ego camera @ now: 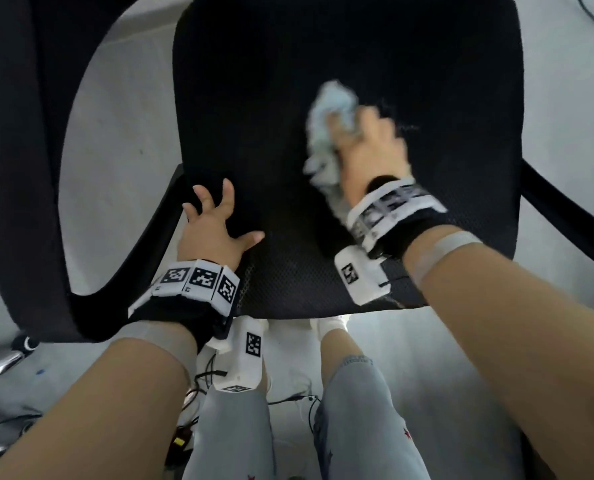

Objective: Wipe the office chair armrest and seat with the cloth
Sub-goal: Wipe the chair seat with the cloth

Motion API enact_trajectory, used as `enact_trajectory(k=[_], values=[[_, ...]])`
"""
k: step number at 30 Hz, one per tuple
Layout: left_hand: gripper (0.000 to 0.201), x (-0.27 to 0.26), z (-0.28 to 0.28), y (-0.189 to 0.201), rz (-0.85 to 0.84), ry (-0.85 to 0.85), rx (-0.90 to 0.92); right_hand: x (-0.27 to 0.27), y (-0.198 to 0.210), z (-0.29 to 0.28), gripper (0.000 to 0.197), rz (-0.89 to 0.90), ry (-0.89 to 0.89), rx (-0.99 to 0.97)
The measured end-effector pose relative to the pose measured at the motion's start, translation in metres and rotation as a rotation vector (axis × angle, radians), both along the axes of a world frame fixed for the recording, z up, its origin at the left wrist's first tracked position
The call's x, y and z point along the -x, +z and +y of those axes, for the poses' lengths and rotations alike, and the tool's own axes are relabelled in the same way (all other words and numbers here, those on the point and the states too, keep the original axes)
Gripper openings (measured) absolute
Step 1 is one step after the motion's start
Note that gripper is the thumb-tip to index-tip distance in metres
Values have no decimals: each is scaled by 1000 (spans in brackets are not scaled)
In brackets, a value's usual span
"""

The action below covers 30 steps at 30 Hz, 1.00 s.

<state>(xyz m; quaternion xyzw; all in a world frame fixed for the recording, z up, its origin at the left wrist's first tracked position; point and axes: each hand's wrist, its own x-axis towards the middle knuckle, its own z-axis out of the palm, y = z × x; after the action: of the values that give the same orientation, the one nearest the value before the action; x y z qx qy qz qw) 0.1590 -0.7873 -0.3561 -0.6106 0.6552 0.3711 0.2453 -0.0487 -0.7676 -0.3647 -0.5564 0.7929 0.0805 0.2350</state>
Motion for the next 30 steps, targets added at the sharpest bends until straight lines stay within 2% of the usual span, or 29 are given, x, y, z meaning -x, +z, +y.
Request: enact_trajectory(k=[3, 4, 6, 8, 11, 13, 14, 16, 18, 19, 21, 23, 27, 30], values=[[88, 5, 0, -2, -27, 19, 13, 43, 7, 10, 69, 23, -369, -11], [90, 6, 0, -2, -32, 31, 15, 41, 5, 9, 69, 42, -431, -16], [93, 10, 1, -2, -37, 58, 12, 22, 0, 0, 68, 58, -446, -49], [98, 15, 3, -2, -60, 64, 10, -12, -4, -5, 66, -2, -298, -50], [107, 28, 7, -1, -106, 77, 3, -56, -4, 3, 74, -151, 124, -38], [114, 36, 9, -1, -146, 81, 10, -46, -4, 9, 73, -143, 257, 11], [118, 39, 11, -1, -165, 80, 15, -30, -4, 10, 66, -102, 227, 57], [122, 42, 14, -3, -196, 69, 29, 15, -3, 11, 59, -38, 0, 69], [123, 45, 17, -5, -220, 64, 48, 58, 1, 15, 68, -37, -283, 15], [122, 46, 18, -6, -229, 64, 60, 68, 3, 16, 73, -13, -362, 5], [122, 48, 20, -8, -243, 61, 72, 60, 2, 12, 77, 40, -395, -1], [121, 48, 20, -8, -248, 60, 68, 29, -2, 7, 71, 49, -332, -6], [114, 38, 16, -6, -193, 48, 36, -50, -8, 33, 51, -130, 102, -1], [103, 17, 14, -4, -69, 70, 39, -65, -4, 47, 50, -164, 247, 29]])
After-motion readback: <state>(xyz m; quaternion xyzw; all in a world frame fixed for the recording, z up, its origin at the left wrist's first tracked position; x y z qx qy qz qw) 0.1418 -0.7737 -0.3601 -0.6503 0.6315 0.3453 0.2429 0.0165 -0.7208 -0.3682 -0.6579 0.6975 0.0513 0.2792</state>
